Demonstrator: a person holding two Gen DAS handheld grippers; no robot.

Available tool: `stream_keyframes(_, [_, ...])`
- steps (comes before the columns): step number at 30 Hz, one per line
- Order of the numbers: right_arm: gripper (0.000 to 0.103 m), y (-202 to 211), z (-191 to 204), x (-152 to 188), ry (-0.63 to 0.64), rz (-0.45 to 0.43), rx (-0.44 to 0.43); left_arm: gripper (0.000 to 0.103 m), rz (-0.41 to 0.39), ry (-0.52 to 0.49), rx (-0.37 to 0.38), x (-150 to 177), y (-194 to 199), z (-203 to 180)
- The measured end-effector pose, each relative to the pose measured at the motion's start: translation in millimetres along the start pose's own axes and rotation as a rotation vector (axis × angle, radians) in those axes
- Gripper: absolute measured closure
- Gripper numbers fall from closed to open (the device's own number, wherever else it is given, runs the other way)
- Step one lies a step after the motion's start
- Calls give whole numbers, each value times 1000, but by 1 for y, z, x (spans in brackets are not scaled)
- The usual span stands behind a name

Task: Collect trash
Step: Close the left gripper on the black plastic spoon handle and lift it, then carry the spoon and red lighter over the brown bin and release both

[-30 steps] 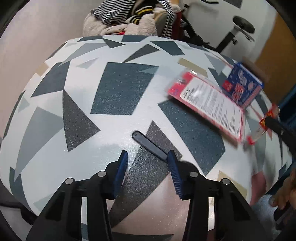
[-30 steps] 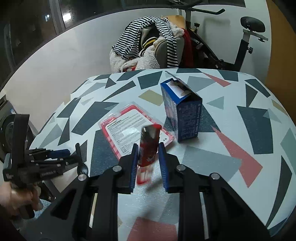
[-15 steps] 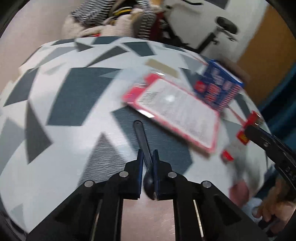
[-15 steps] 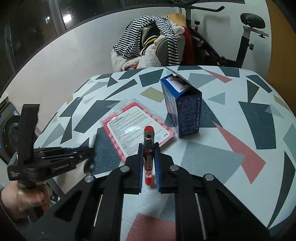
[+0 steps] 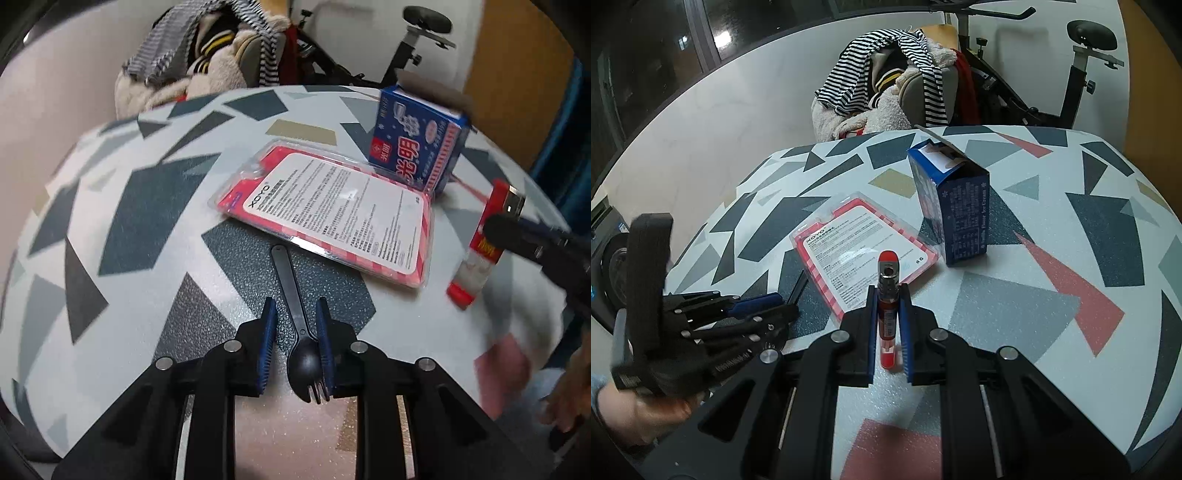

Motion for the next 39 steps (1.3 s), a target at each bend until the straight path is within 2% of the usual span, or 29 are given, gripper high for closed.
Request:
stream_keyframes(3, [89, 3, -1, 1, 0, -1, 3, 82, -8, -24, 8, -1, 0, -1])
stream_keyframes(4, [89, 4, -1, 1, -1, 0, 3, 92, -7, -34, 19, -1, -1, -2])
stream_keyframes(5, [89, 5, -2, 2, -2, 0, 2, 94, -4, -39, 23, 0, 0, -2])
stream_keyframes(10, [89, 19, -1, 1, 4, -15, 1, 94, -71, 26, 156, 1, 28, -7])
stream_keyframes(14, [89, 36, 1, 2, 6, -34, -3, 94, -104, 17, 196, 7, 60, -18])
stream_keyframes(20, [89, 65, 6, 10, 19, -54, -8, 94, -142, 3, 242, 34, 105, -43])
stream_keyframes(24, [88, 80, 8, 19, 29, -59, -5, 94, -127, 6, 282, 67, 118, -64])
stream_keyframes(30, [88, 99, 9, 38, 36, -46, 2, 94, -74, 3, 310, 114, 117, -85])
stream_keyframes(36, [88, 110, 10, 53, 38, -41, 11, 93, -50, 3, 339, 137, 122, -93])
stream_keyframes(37, [88, 111, 9, 54, 38, -41, 12, 92, -43, 1, 349, 137, 122, -96])
stream_keyframes(39, [89, 113, 9, 57, 39, -40, 13, 79, -51, 5, 363, 136, 127, -98])
Point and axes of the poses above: each gripper's, at about its wrist camera, not at the fingertips, and y roughly against the way its jaws point, z to its left, x to its underside, the point moved 10 cm from there along -y, roughly the way its jaws point, and after that the axes turned 14 degrees about x, right-handed, at the moved point
